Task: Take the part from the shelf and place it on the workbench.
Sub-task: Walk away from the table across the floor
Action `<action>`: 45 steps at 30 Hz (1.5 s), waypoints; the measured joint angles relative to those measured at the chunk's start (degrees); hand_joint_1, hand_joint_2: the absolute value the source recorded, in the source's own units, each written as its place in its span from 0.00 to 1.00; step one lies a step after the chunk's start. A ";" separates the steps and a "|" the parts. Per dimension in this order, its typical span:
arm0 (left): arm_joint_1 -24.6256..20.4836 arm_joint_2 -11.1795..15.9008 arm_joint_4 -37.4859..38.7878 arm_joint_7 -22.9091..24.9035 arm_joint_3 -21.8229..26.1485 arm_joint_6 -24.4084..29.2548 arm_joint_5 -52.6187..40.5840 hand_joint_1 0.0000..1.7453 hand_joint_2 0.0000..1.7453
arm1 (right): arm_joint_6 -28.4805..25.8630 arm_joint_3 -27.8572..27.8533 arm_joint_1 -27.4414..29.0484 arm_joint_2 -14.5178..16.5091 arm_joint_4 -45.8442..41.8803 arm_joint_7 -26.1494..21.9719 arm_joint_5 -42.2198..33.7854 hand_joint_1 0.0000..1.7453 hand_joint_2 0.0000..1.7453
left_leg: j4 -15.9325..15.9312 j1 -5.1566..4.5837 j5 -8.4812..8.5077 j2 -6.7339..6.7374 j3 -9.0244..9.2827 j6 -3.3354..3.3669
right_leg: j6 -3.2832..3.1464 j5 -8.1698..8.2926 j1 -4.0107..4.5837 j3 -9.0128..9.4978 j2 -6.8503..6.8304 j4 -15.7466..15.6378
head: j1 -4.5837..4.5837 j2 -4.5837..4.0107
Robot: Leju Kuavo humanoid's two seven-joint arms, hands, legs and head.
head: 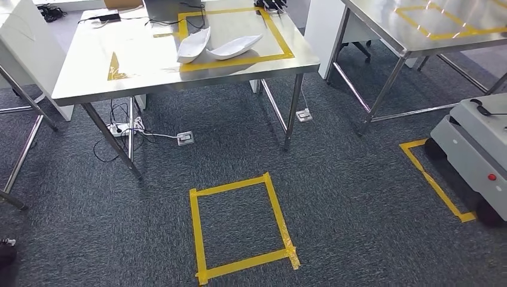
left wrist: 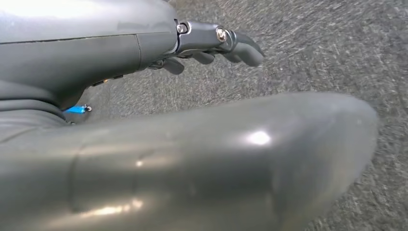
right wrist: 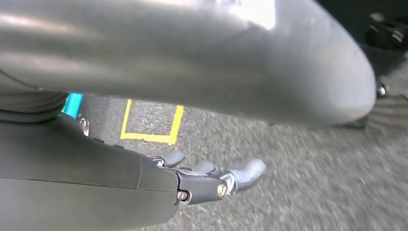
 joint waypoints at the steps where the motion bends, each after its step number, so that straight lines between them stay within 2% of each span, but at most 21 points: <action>1: -0.15 -0.02 -0.01 0.01 -0.01 -0.12 -0.11 0.00 0.00 | 0.11 0.00 -0.04 0.02 0.00 -0.51 0.08 0.00 0.00 | 0.04 -0.05 0.76 0.00 -0.86 0.19 | 0.18 -3.10 0.00 -0.98 0.06 3.45 | 0.05 0.00; 2: -0.24 -0.02 -0.02 0.00 -0.02 -0.22 -0.28 0.00 0.00 | 0.23 0.00 -0.08 0.03 0.00 -0.90 0.08 0.00 0.00 | 0.13 -0.12 1.49 0.03 -1.74 0.26 | 0.27 -5.40 -0.01 -1.71 0.09 7.12 | 0.08 0.00; 4: -0.29 -0.03 -0.02 0.03 -0.07 -0.31 -0.66 0.00 0.00 | 0.32 0.00 -0.14 0.03 0.00 -1.17 0.15 0.00 0.00 | 0.42 -0.28 2.78 0.08 -3.59 0.24 | 0.17 -6.03 0.04 -1.17 0.10 10.96 | 0.10 0.00; 8: -0.36 -0.24 -0.04 0.06 -0.16 -0.31 -0.68 0.00 0.00 | 0.33 0.01 -0.29 -0.01 -0.02 -0.04 0.65 0.00 0.00 | 0.91 -0.46 4.78 0.04 -6.04 -0.28 | -1.33 -2.52 0.62 9.46 0.31 -1.77 | 0.09 0.00; 10: -0.43 -0.35 -0.05 0.13 -0.17 -0.33 -0.53 0.00 0.00 | 0.37 0.01 -0.40 -0.03 -0.04 0.69 0.50 0.00 0.00 | 0.69 -0.30 5.79 0.09 -6.21 -0.95 | -1.90 -3.03 1.10 11.70 0.38 -6.09 | 0.11 0.00; 13: -0.25 -0.21 0.03 0.56 -0.21 -0.47 -0.78 0.00 0.00 | 0.38 0.02 -0.46 0.07 -0.04 2.36 0.04 0.00 0.00 | 0.33 -0.15 6.36 0.00 -6.63 -2.08 | -2.78 -1.35 0.99 10.69 0.23 -7.10 | 0.14 0.00; 17: 0.05 -0.04 0.18 0.98 -0.22 -0.53 -0.66 0.00 0.00 | 0.29 0.02 -0.38 0.14 -0.04 3.93 -0.06 0.00 0.00 | 9.70 0.01 -3.57 -0.25 -9.06 -3.12 | -3.75 1.66 0.58 7.78 -0.08 -7.61 | 0.01 0.00; 18: 0.04 0.04 0.19 1.00 -0.22 -0.53 -0.47 0.00 0.00 | 0.28 0.02 -0.34 0.15 -0.04 3.84 -0.20 0.00 0.00 | 12.97 0.07 -4.91 -0.25 -9.32 -3.36 | -3.68 2.29 0.59 6.91 -0.16 -7.46 | 0.00 0.00; 20: 0.07 0.18 0.21 0.99 -0.22 -0.54 -0.19 0.00 0.00 | 0.28 -0.01 -0.33 0.17 -0.04 3.45 -0.74 0.00 0.00 | 15.35 0.18 -3.44 -0.24 -7.85 -3.69 | -3.42 3.43 0.49 5.06 -0.31 -6.90 | 0.01 0.00; 22: 0.07 0.26 0.21 0.99 -0.22 -0.55 -0.12 0.00 0.00 | 0.29 -0.10 -0.35 0.20 -0.04 3.10 -1.26 0.00 0.00 | 9.86 0.39 -0.93 -0.23 -2.88 -3.91 | -2.89 4.30 0.31 3.22 -0.38 -5.99 | 0.01 0.00; 24: 0.05 0.30 0.19 0.88 -0.22 -0.56 -0.17 0.00 0.00 | 0.29 -0.15 -0.37 0.21 -0.04 2.96 -1.09 0.00 0.00 | 2.16 0.23 -1.78 -0.37 2.29 -3.64 | -2.22 5.04 0.29 2.03 -0.41 -5.18 | 0.04 0.00; 26: 0.09 0.32 0.21 0.57 -0.21 -0.55 -0.09 0.00 0.00 | 0.29 -0.15 -0.37 0.21 -0.04 2.81 -0.60 0.00 0.00 | -0.69 -0.17 -2.88 -0.51 3.63 -2.83 | -1.65 6.01 0.32 1.65 -0.44 -5.11 | 0.07 0.00; 27: 0.13 0.31 0.23 0.34 -0.20 -0.60 0.06 0.00 0.25 | 0.29 -0.15 -0.35 0.22 -0.04 2.58 -0.47 0.00 0.00 | -0.67 -0.18 -2.62 -0.48 3.16 -2.21 | -1.33 6.42 0.28 1.53 -0.42 -5.27 | 0.07 0.00; 30: 0.15 0.26 0.25 -0.76 -0.13 -1.28 0.05 0.00 1.00 | 0.33 -0.15 -0.30 0.26 -0.04 1.56 -0.73 0.00 0.75 | -0.89 0.02 -1.35 -0.10 1.81 -0.30 | -0.26 3.04 0.02 0.05 -0.08 -2.26 | 0.06 0.00; 31: 0.15 0.26 0.25 -0.96 -0.13 -1.49 -0.19 0.00 1.00 | 0.36 -0.15 -0.31 0.28 -0.04 1.39 -0.78 0.00 1.00 | -0.89 0.02 -0.86 0.01 1.21 0.05 | 0.01 0.26 -0.04 -0.97 0.02 0.92 | 0.08 0.00; 33: 0.16 0.28 0.26 -0.76 -0.13 -1.65 -0.61 0.00 1.00 | 0.43 -0.15 -0.31 0.31 -0.04 1.60 -0.19 0.00 1.00 | -0.79 -0.08 0.14 0.10 0.01 0.26 | 0.27 -4.09 -0.05 -2.91 0.08 8.29 | 0.08 0.00; 35: 0.19 0.28 0.16 -0.46 -0.13 -1.73 -0.69 0.00 1.00 | 0.41 0.08 -0.15 0.31 -0.04 2.37 0.71 0.00 1.00 | -0.51 -0.18 1.05 0.15 -1.15 0.17 | 0.16 -3.82 -0.01 -2.20 0.10 10.88 | 0.08 0.00; 39: 0.21 0.11 -1.47 -0.89 -0.13 -1.96 0.74 0.00 1.00 | 0.41 3.26 1.32 0.03 -0.04 3.55 -1.78 0.00 1.00 | -0.04 -0.22 2.19 0.03 -2.49 -0.58 | -1.32 -0.68 0.54 8.31 0.25 -3.10 | 0.08 0.00; 41: 0.22 0.05 -2.31 -1.28 -0.14 -2.38 2.08 0.00 0.50 | 0.43 5.58 2.15 -0.20 -0.04 3.57 -4.49 0.00 1.00 | -0.01 -0.26 2.56 0.11 -2.71 -1.21 | -1.79 -1.25 0.88 10.02 0.30 -6.45 | 0.07 0.00; 43: 0.48 0.19 -3.01 -1.73 -0.16 -2.87 3.47 0.00 0.00 | 0.38 8.04 2.92 -0.40 -0.05 3.53 -7.36 0.00 1.00 | -0.15 -0.35 2.54 0.19 -2.92 -0.57 | -1.49 -1.06 0.87 9.81 0.27 -6.90 | 0.01 0.00; 45: 1.02 0.26 -3.62 -2.18 -0.20 -3.42 4.93 0.00 0.00 | 0.32 10.62 3.60 -0.71 -0.20 3.37 -10.40 0.00 1.00 | -0.39 -0.37 2.63 0.24 -3.12 -0.23 | -1.39 -0.96 0.83 9.67 0.23 -6.90 | -0.04 0.00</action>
